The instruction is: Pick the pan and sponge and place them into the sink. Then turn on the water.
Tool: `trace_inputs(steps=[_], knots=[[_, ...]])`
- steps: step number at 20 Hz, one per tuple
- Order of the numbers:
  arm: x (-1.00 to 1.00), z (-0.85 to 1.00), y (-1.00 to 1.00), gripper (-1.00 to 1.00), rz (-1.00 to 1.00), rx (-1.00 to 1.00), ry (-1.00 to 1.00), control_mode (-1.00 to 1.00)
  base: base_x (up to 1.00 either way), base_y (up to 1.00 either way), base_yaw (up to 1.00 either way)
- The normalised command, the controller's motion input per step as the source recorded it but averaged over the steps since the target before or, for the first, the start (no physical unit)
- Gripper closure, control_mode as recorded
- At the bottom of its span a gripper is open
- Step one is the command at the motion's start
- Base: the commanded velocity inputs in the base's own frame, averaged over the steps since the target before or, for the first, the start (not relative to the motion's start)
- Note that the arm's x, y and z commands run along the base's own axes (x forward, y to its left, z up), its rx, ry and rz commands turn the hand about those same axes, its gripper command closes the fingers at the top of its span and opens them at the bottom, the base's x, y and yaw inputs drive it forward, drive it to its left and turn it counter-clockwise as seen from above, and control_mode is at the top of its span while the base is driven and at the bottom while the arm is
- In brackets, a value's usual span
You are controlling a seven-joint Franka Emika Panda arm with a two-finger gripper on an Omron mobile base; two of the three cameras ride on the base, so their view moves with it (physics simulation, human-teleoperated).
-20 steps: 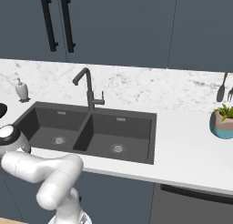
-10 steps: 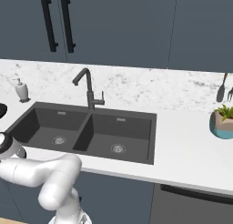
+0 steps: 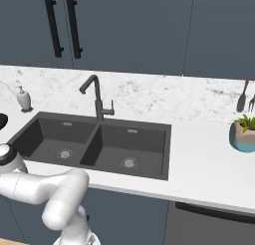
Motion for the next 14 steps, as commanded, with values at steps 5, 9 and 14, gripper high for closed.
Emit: trace_inputs(steps=[5,9,14], knots=[[-0.44,-0.95,0.56,1.00,0.33,-0.33,0.16,-1.00,0.00,0.00,0.00],[-0.83,-0.72,0.29,1.00,0.29,-0.43,0.03,-1.00,0.00,0.00,0.00],[-0.90,-0.49,0.30,1.00,0.22,-0.55,0.02,-1.00,0.00,0.00,0.00]])
